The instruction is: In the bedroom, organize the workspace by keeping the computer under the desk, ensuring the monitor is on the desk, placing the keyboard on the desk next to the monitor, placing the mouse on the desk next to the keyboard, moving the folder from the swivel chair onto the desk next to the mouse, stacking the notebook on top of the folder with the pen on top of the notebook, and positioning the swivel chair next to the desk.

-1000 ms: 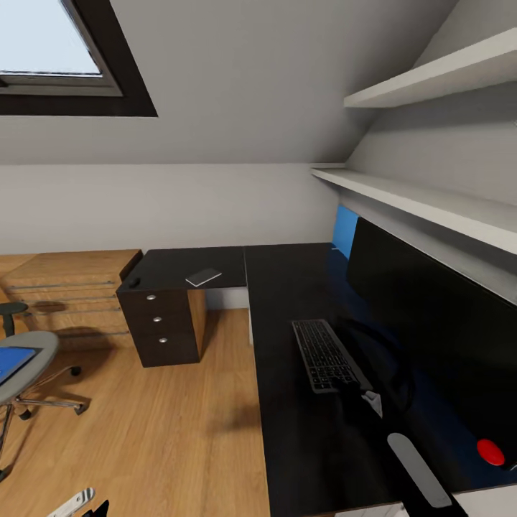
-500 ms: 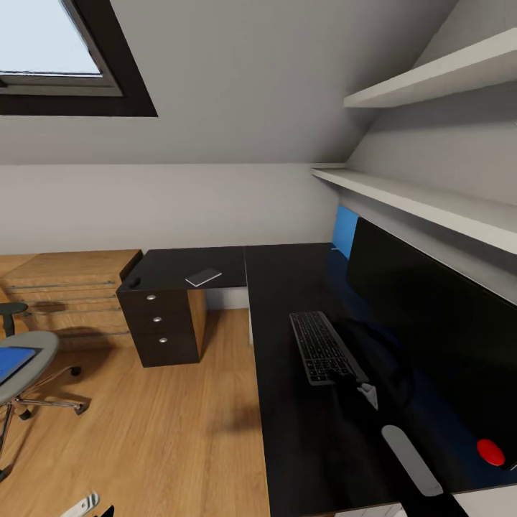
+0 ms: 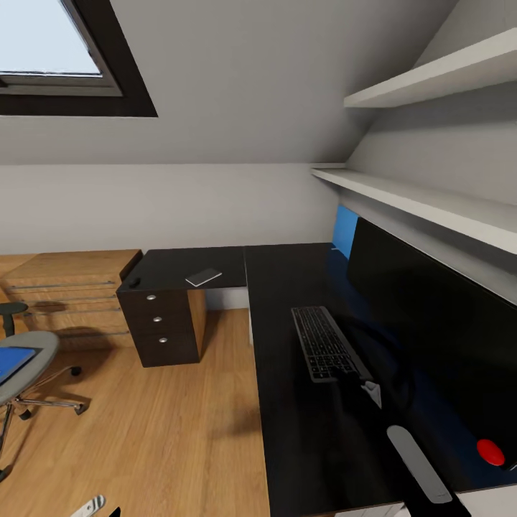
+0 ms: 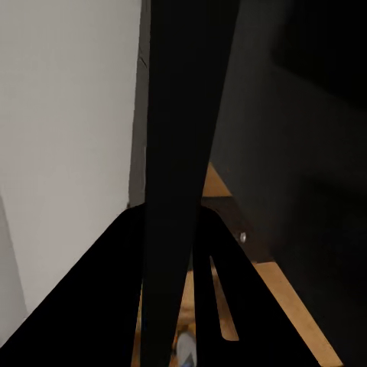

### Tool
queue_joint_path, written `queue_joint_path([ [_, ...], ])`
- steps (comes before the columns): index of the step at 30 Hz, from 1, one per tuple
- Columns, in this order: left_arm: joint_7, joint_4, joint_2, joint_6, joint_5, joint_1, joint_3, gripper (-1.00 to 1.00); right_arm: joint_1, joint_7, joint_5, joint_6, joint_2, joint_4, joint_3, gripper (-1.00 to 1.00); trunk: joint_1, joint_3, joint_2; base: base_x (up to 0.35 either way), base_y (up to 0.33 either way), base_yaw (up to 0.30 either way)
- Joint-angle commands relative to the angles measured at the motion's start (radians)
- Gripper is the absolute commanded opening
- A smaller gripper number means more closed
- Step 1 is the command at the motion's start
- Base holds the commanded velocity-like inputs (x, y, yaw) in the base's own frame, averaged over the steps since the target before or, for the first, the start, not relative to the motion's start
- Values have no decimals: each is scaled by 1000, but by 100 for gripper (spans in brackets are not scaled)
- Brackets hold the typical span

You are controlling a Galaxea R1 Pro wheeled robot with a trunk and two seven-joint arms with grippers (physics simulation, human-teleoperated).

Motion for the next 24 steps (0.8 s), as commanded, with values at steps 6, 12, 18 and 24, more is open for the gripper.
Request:
queue_joint_path([
  [6,-1,0,-1,-3,10,0,-2,100,-1,3,-6,1,-2,-21,1,-100,0,-1,-1,0,0,0],
  [12,-2,0,-2,-4,10,0,-4,100,-1,1,-6,1,-2,-18,2,-100,0,-1,-1,0,0,0],
  [18,-2,0,1,-5,9,0,-4,100,-1,0,-6,1,-2,-17,2,-100,0,-1,-1,0,0,0],
  [24,-2,0,1,-5,9,0,-4,100,-1,0,-6,1,-2,-17,2,-100,0,-1,-1,0,-144,0],
])
